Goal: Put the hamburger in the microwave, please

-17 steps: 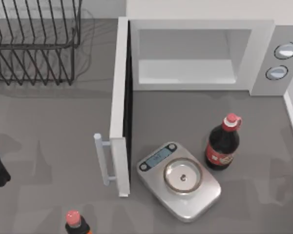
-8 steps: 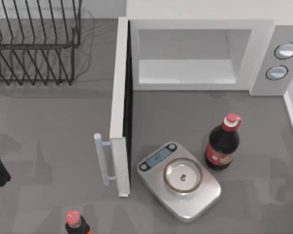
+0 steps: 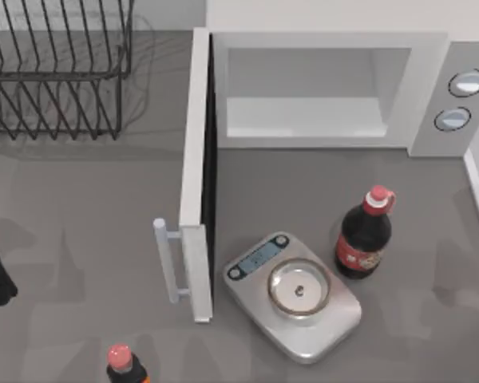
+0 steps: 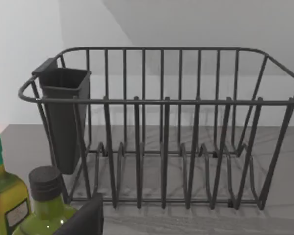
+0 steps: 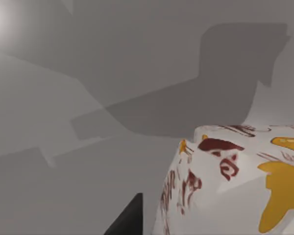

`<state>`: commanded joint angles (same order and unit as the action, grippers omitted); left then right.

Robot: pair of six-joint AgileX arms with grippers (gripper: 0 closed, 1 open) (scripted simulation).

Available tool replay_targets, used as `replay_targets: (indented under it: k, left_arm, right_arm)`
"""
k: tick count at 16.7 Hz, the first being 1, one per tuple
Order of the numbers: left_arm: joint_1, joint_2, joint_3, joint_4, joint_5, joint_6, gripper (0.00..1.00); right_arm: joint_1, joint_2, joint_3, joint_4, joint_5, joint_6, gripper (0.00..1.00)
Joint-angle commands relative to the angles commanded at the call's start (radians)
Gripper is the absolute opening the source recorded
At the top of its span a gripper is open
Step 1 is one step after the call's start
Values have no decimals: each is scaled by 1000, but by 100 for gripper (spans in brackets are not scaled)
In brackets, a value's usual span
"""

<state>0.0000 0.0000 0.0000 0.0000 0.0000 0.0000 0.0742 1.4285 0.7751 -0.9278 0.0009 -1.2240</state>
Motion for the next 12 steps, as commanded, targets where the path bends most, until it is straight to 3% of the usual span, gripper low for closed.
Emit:
replay_targets:
  k: [5, 12]
  left_arm:
    - [0, 0, 0, 0, 0, 0, 100]
    - [0, 0, 0, 0, 0, 0, 100]
  right_arm:
    - [0, -88, 132, -216, 1, -1, 0]
    - [6, -91, 149, -218, 7, 13, 0]
